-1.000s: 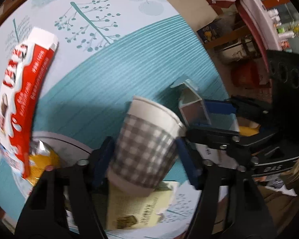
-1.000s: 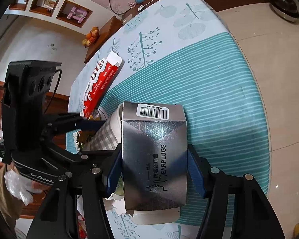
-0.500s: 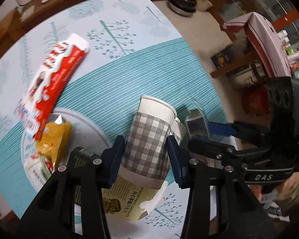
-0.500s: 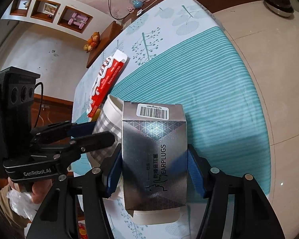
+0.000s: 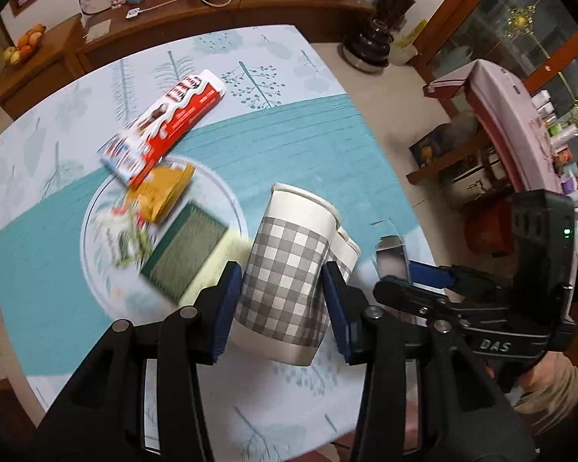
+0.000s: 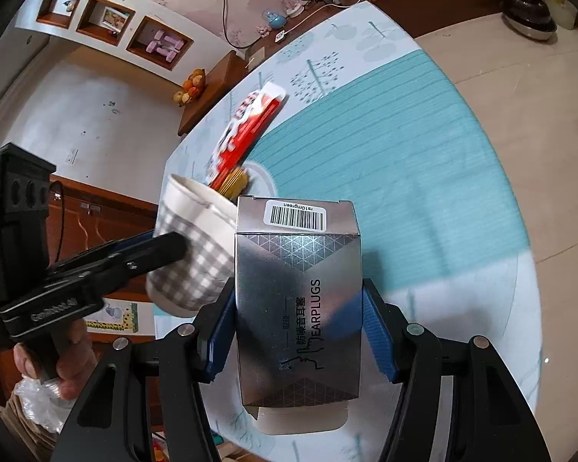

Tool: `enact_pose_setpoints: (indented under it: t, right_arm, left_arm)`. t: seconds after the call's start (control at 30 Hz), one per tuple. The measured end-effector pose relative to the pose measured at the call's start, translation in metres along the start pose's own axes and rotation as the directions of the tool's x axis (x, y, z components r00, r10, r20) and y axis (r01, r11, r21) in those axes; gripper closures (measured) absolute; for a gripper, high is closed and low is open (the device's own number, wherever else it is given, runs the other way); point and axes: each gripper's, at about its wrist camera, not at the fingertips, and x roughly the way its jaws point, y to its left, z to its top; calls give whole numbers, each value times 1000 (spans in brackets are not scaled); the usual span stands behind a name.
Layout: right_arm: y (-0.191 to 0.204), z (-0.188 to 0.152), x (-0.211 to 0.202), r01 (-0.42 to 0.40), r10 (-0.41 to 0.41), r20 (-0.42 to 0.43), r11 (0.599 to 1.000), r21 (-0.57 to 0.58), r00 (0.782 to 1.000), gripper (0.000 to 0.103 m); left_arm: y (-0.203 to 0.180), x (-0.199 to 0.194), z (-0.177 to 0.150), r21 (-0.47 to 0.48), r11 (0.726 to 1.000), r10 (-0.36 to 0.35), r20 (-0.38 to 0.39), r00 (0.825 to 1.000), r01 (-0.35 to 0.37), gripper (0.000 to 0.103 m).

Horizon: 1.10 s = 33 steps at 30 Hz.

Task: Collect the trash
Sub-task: 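Carry the box and cup down over the black bin with both tools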

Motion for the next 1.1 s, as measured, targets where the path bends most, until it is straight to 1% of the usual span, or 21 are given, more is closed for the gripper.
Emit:
enact_pose_setpoints:
  t: [0.13, 0.33, 0.4, 0.47, 0.5, 0.57, 0.63, 0.7, 0.8, 0.87, 0.93, 0.97, 1.1]
  right_arm:
    - [22, -51, -12, 7, -7, 35, 1000, 11, 999, 43]
    - [52, -155, -27, 22, -32, 126, 997, 77, 992, 43]
    - [60, -196, -29, 26, -43, 150, 993, 115, 988, 43]
    - [62, -227, -29, 21, -44, 157, 989, 147, 987, 43]
    - [65, -249, -28, 21, -48, 156, 986, 168, 987, 43]
    - [66, -278, -28, 28, -57, 145, 981, 191, 988, 43]
    - [68, -313, -28, 35, -65, 129, 974, 224, 989, 43]
    - [64, -344, -28, 41, -71, 111, 967, 252, 991, 43]
    - [51, -378, -26, 64, -90, 79, 958, 281, 993, 43]
    - [37, -393, -19, 77, -99, 58, 949, 306, 993, 43]
    - [19, -410, -14, 85, -106, 44, 938, 336, 993, 43]
    - [10, -417, -9, 91, -111, 38, 933, 347, 993, 43]
    - [-28, -446, 24, 116, -124, -3, 923, 366, 992, 43]
  left_arm:
    - [4, -32, -51, 17, 999, -31, 23, 999, 31, 63]
    - [11, -67, -144, 79, 995, -66, 35, 997, 64, 63]
    - [13, -71, -173, 95, 993, -73, 17, 997, 71, 63]
    - [16, -73, -200, 105, 991, -82, -7, 997, 83, 63]
    - [17, -73, -215, 111, 990, -82, -21, 996, 84, 63]
    - [17, -75, -245, 128, 989, -74, -48, 996, 79, 63]
    - [16, -75, -267, 134, 987, -75, -77, 994, 85, 63]
    - [14, -75, -290, 133, 987, -74, -94, 993, 86, 63]
    - [10, -68, -322, 120, 990, -65, -118, 991, 79, 63]
    - [5, -58, -344, 110, 991, -57, -142, 988, 73, 63]
    - [0, -47, -358, 106, 992, -48, -156, 987, 65, 63]
    - [-6, -40, -371, 113, 992, -39, -160, 986, 58, 63]
    - [-19, -3, -404, 134, 990, -6, -173, 985, 29, 63]
